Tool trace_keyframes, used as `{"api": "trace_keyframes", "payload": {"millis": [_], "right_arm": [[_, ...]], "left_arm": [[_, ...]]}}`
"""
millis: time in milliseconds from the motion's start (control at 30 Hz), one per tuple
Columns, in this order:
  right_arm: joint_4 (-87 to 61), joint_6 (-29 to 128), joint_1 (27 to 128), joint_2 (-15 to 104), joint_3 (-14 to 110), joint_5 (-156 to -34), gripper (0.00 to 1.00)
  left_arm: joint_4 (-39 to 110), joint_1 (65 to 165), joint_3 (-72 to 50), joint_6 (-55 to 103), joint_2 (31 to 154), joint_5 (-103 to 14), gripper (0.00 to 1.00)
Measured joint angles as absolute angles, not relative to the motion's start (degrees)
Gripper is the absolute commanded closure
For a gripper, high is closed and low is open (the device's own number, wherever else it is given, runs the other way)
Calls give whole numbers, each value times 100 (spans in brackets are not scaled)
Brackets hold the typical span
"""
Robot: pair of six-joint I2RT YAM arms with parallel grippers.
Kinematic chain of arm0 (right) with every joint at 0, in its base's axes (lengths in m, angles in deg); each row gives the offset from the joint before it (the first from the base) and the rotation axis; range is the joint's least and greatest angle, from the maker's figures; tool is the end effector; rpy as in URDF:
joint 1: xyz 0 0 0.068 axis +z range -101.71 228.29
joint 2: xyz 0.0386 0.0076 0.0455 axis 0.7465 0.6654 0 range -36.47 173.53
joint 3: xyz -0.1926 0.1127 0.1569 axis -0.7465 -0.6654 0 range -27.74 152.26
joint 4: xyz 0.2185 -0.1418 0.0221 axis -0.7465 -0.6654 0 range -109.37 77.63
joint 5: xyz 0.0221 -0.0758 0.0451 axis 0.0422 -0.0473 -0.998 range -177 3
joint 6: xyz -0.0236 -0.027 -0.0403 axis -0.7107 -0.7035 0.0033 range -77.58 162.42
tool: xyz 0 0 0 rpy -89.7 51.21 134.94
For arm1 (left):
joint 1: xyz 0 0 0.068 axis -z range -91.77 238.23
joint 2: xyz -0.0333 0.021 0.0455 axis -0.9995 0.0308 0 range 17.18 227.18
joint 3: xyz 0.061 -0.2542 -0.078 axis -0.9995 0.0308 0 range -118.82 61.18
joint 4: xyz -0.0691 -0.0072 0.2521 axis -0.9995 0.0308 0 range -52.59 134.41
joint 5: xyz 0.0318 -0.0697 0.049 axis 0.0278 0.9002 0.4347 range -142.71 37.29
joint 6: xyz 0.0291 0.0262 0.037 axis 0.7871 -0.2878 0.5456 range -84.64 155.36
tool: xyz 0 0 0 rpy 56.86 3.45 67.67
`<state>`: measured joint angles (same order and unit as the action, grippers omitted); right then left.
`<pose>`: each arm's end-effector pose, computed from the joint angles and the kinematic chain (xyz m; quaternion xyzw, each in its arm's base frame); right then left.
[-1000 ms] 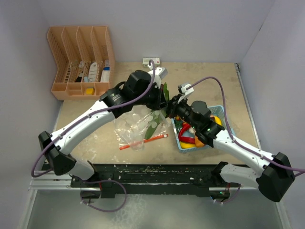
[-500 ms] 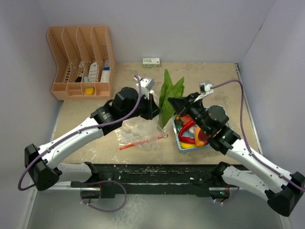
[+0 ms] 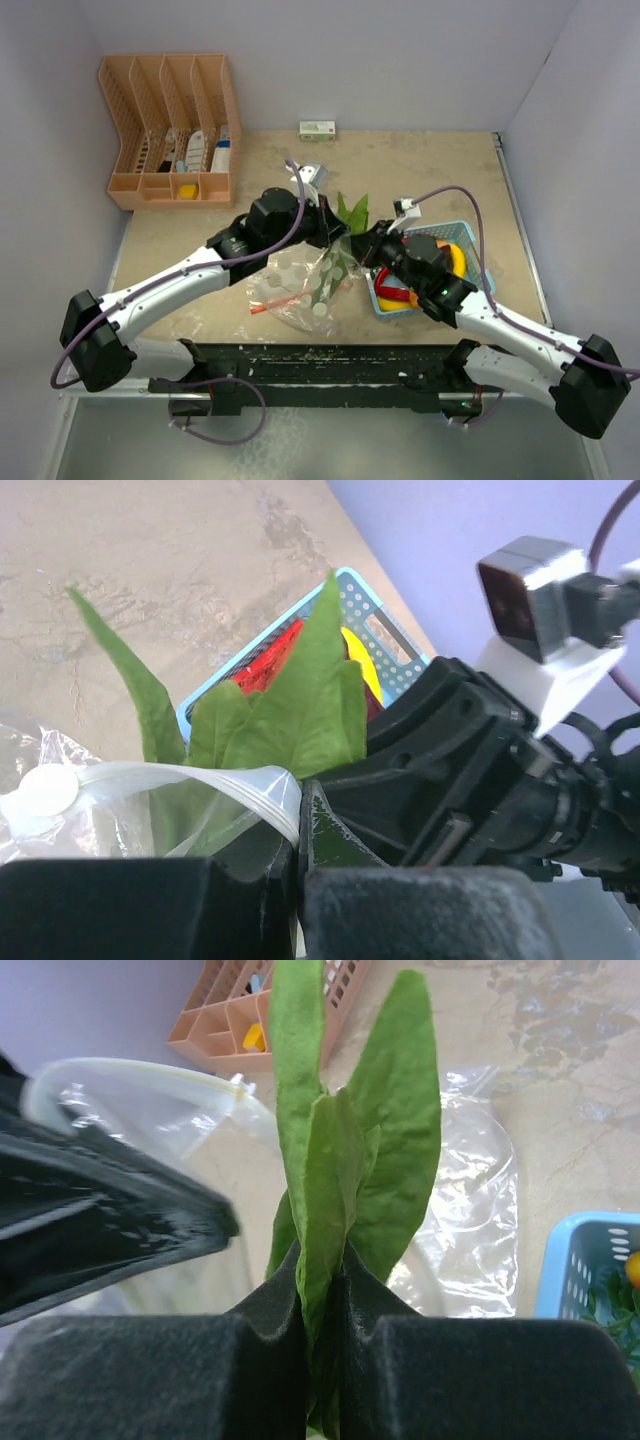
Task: Place the food in the zip-top bag and seal the zipper
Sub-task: Place the fake vegetable in the zipper food storage bag.
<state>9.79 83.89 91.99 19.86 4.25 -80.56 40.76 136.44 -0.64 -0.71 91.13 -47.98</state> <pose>0.1697 0.1566 0.2827 0.0249 0.7200 0.4388 0.5371 0.2009 -0.2290 0.3452 0.1089 0.7882 -0.4301 0.4265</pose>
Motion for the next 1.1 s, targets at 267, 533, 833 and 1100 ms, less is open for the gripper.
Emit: {"api": "trace_keyframes", "payload": {"millis": [267, 533, 833, 1100], "right_arm": [[651, 7882, 9221, 1851, 630, -8354, 47], [-792, 7406, 9230, 1398, 1364, -8094, 25], [-1843, 7345, 9254, 802, 2014, -7418, 27], [-2901, 7882, 9252, 721, 1944, -6513, 32]], "left_arm": [[3875, 13642, -3, -102, 9218, -4769, 100], [3746, 13637, 50, 42, 9141, -4837, 100], [3794, 13637, 150, 211, 8794, -5058, 100], [3805, 13637, 141, 211, 8593, -5084, 100]]}}
